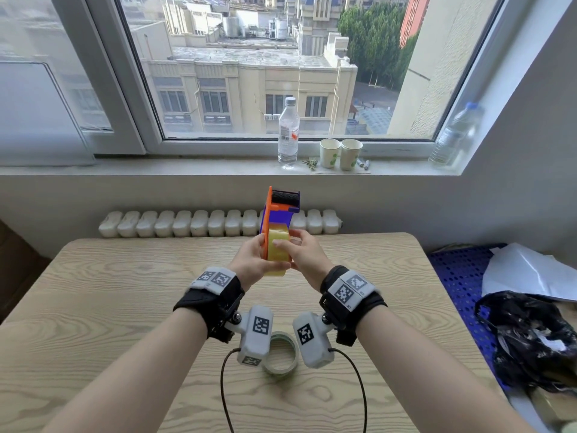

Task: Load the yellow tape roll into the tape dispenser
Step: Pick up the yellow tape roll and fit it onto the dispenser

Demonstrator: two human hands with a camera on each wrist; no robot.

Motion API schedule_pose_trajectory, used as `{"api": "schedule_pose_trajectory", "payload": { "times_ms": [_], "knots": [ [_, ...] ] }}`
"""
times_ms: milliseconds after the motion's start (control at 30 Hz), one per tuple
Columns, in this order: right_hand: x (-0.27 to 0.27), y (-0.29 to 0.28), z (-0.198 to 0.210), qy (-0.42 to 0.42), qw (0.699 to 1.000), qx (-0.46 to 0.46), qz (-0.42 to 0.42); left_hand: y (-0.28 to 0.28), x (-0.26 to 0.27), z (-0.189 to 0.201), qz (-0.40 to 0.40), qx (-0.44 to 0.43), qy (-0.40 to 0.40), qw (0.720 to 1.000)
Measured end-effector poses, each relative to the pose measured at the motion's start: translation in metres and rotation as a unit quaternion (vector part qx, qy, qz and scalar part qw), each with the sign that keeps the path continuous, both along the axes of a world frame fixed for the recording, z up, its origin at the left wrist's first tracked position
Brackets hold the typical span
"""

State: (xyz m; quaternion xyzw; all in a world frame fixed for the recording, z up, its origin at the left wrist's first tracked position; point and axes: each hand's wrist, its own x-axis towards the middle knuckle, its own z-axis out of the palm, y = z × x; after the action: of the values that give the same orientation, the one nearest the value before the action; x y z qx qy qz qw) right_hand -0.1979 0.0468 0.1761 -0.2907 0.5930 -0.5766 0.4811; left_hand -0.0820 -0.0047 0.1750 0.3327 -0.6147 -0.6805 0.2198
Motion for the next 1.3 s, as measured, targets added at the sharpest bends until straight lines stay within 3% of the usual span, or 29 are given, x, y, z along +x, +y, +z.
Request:
{"api": "schedule_pose_trajectory", "payload": {
  "times_ms": [200, 433, 967, 1100, 1300],
  "knots": [
    [0.002, -0.002, -0.004, -0.037, 0.999, -0.001, 0.000, 0.005, -0.002, 0.000, 0.003, -0.017, -0.017, 1.000],
    [-0.004, 0.007, -0.006, -0.008, 0.998, -0.014, 0.062, 0.004, 0.002, 0.002, -0.003, -0.006, -0.018, 1.000],
    [-0.003, 0.002, -0.011, -0.007, 1.000, 0.009, 0.003, 0.009, -0.007, 0.000, 0.002, -0.055, -0.054, 0.997],
    [-0.004, 0.001, -0.008, -0.002, 1.000, 0.025, 0.014, 0.008, -0.006, 0.000, 0.001, -0.032, -0.049, 0.998],
    [-0.014, 0.011, 0.003, -0.072, 0.995, 0.017, 0.072, 0.004, 0.003, 0.002, -0.012, 0.012, -0.013, 1.000]
  ]
}}
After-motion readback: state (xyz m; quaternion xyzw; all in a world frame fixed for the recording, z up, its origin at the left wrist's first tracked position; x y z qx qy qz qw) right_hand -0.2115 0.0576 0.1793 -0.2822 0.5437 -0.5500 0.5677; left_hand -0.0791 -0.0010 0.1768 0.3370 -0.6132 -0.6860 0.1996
